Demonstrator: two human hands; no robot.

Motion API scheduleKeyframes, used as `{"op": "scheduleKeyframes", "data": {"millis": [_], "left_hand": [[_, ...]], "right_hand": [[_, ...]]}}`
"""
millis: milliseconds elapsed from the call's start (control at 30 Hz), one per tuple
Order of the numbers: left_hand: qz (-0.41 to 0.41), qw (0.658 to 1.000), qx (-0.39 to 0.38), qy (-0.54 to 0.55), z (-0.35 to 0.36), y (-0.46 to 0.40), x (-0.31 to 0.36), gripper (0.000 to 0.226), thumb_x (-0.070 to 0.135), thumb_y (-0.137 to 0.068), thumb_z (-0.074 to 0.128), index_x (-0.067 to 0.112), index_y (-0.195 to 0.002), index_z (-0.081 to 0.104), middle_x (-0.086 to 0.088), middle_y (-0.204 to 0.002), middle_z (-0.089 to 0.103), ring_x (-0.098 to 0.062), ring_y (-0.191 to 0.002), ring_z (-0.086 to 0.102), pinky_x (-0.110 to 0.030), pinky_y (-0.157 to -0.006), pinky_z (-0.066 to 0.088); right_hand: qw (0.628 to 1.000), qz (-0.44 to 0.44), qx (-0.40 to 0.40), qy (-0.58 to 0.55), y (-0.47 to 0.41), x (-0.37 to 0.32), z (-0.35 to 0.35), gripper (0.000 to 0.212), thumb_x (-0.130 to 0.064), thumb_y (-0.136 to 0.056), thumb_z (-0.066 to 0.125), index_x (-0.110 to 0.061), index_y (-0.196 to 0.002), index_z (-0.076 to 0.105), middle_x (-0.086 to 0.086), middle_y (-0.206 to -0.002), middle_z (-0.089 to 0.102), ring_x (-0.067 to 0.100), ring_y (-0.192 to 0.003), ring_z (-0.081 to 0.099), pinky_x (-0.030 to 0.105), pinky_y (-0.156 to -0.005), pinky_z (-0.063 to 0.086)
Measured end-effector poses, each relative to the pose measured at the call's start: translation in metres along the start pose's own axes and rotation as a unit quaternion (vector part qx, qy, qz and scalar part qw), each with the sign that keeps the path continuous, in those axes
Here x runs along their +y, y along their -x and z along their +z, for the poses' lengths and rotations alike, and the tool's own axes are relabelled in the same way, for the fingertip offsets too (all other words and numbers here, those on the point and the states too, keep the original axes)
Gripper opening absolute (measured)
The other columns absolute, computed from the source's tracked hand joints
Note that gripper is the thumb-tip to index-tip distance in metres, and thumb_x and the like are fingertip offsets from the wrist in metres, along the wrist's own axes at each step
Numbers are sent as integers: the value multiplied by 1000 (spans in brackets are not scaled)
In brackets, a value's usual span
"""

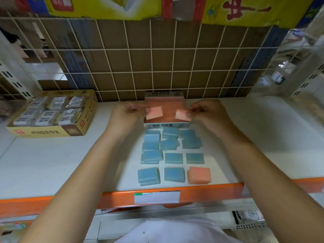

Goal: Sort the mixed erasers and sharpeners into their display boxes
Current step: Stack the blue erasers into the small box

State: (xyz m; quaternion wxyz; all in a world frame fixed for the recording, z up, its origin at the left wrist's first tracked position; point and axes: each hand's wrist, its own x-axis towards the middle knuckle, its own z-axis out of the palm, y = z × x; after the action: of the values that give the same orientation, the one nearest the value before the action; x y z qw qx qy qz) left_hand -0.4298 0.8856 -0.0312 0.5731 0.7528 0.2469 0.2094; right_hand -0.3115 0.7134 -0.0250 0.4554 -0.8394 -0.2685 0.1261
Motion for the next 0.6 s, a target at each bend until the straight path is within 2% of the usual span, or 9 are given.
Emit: {"op": "scheduleKeyframes", "data": {"millis": [100,200,300,433,533,600], "left_hand": [[6,996,-41,-76,2,-27,-9,11,8,-83,65,18,-86,70,0,-87,67,-18,-86,65,-33,-86,51],[34,974,-70,-214,6,-43,-14,10,7,-84,64,11,-90,71,-3,-87,66,-19,-87,62,-30,-82,47],[61,936,-130,-322,5,-50,-13,12,3,-82,61,11,-81,70,-5,-87,67,-18,-84,59,-26,-74,43],[61,912,-169,-368,3,-56,-11,13,0,-78,61,9,-78,70,-7,-85,68,-18,-82,60,-28,-77,46],[63,905,-191,-376,5,-57,-12,13,3,-78,62,13,-71,67,-6,-82,68,-20,-81,62,-30,-77,49],[68,901,-191,-385,6,-54,-13,21,8,-80,62,20,-63,60,-4,-76,64,-19,-75,58,-25,-70,43]], "right_hand": [[996,6,-19,84,-25,2,9,22,-13,-79,68,-7,-101,66,3,-98,63,9,-84,56,18,-72,40],[989,17,-53,138,-39,3,14,21,-13,-78,70,-7,-98,67,5,-101,63,14,-93,57,23,-79,38],[980,32,-68,187,-50,3,17,19,-13,-76,71,-6,-94,67,5,-96,65,18,-92,61,26,-79,44],[960,32,-94,264,-53,2,21,11,-11,-83,63,-6,-93,64,9,-96,65,20,-89,62,29,-80,48],[963,4,-98,253,-51,2,21,20,-5,-87,54,-10,-102,66,4,-109,63,17,-99,58,27,-86,43],[962,-18,-107,249,-48,2,21,24,-4,-87,54,-13,-105,66,2,-113,61,15,-103,54,25,-88,39]]}}
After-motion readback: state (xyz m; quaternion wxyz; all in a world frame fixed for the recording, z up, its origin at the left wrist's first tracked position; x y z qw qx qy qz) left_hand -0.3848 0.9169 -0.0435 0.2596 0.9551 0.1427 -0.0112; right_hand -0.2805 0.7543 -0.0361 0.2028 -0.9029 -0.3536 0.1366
